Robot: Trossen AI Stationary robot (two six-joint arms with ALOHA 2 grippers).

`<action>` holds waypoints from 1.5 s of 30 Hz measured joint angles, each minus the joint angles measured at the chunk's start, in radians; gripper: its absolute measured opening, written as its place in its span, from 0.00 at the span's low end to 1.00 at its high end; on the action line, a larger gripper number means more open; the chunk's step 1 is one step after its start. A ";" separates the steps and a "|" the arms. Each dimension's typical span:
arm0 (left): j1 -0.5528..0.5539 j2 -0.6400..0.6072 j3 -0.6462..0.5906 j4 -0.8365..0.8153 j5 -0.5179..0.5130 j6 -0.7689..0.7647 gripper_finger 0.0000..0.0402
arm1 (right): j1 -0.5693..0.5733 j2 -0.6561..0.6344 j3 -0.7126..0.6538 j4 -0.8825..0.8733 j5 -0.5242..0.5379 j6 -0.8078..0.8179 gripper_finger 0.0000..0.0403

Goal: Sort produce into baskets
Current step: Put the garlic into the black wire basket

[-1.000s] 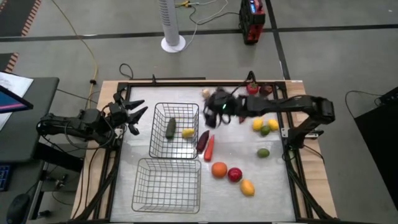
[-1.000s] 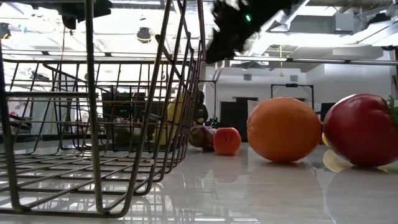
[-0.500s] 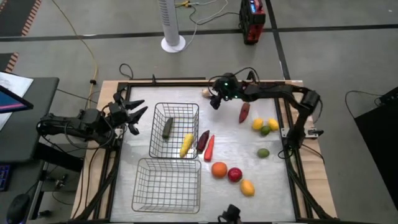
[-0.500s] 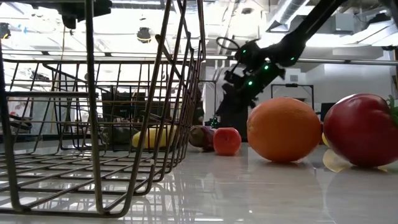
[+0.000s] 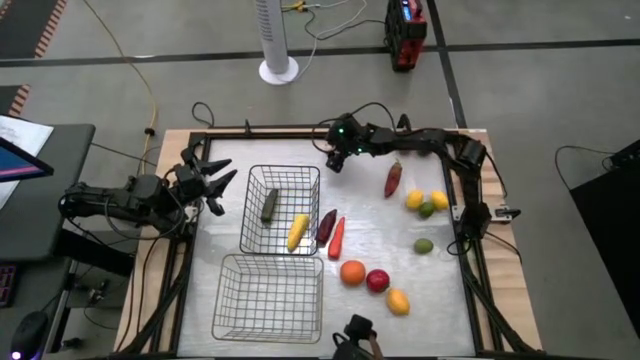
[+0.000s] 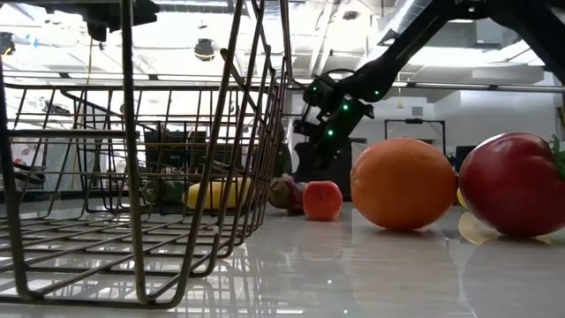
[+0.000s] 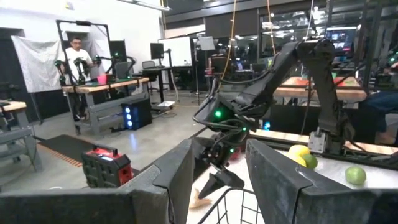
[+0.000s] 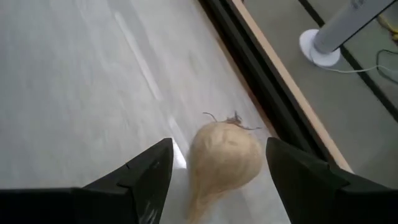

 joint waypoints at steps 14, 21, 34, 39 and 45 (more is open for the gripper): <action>0.000 0.000 0.000 0.007 0.003 -0.002 0.34 | -0.023 0.001 0.024 -0.029 -0.088 0.027 0.71; 0.000 0.000 0.000 0.042 0.003 0.028 0.34 | -0.028 0.000 0.057 -0.048 -0.097 0.050 0.71; 0.000 0.000 0.000 0.052 0.004 0.037 0.34 | -0.037 0.118 0.132 -0.123 -0.160 0.036 0.71; 0.000 0.000 0.000 0.048 0.004 0.035 0.34 | -0.042 0.113 0.141 -0.159 -0.159 0.032 0.71; 0.000 0.000 0.000 0.041 0.004 0.034 0.34 | -0.042 0.114 0.140 -0.236 -0.159 0.032 0.62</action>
